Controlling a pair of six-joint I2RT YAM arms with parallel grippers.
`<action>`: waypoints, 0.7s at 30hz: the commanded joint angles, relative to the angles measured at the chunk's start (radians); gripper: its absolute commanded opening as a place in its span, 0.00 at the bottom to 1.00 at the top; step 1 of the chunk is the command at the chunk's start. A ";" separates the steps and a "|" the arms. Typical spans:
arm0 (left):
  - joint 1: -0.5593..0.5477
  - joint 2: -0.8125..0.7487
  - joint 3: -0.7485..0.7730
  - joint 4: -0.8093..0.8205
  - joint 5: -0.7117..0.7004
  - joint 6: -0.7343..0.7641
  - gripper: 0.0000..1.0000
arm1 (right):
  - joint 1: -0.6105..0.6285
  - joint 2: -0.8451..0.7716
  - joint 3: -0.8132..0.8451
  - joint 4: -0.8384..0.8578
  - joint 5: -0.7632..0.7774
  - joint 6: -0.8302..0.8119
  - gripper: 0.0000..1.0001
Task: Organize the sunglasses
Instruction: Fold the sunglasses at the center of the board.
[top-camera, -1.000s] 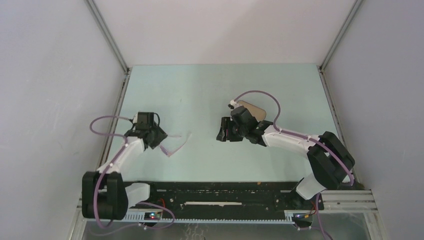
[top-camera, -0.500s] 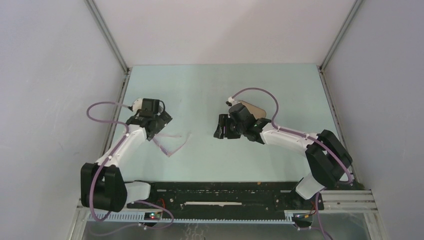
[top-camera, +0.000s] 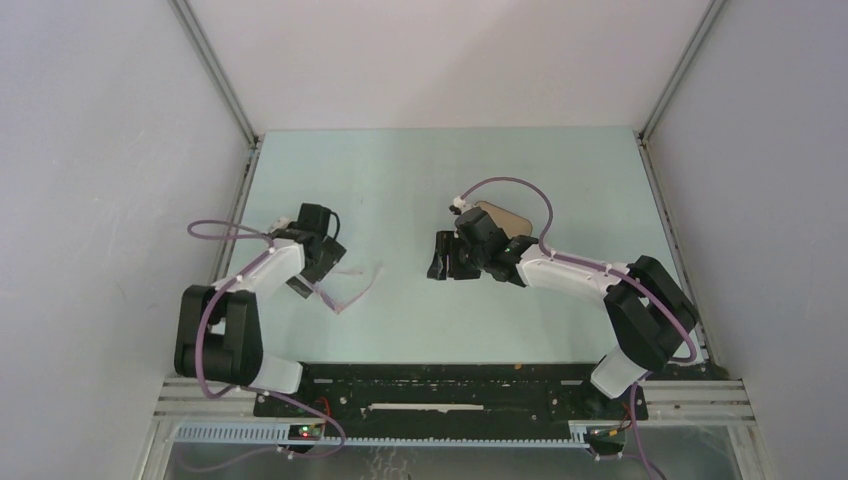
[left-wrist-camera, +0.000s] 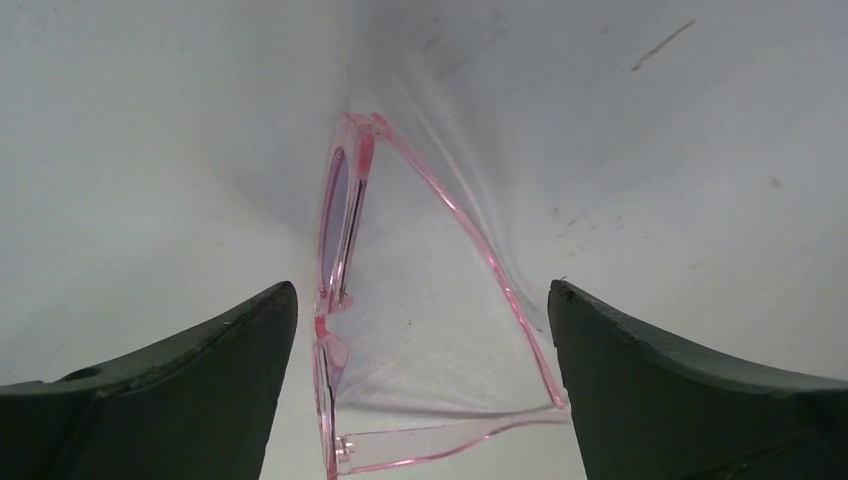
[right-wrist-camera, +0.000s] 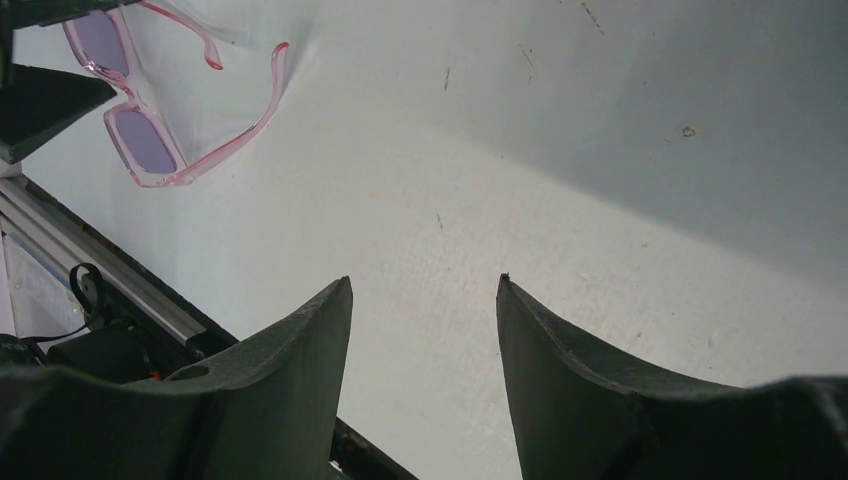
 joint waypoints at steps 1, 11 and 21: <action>0.005 0.055 0.036 -0.019 -0.022 -0.053 0.99 | 0.006 -0.008 0.034 -0.007 -0.003 -0.027 0.63; 0.003 0.130 0.032 0.014 -0.010 -0.056 0.78 | 0.005 -0.003 0.034 -0.001 -0.007 -0.025 0.63; -0.024 0.163 0.053 0.027 0.016 -0.042 0.63 | 0.005 -0.005 0.033 -0.009 -0.003 -0.027 0.63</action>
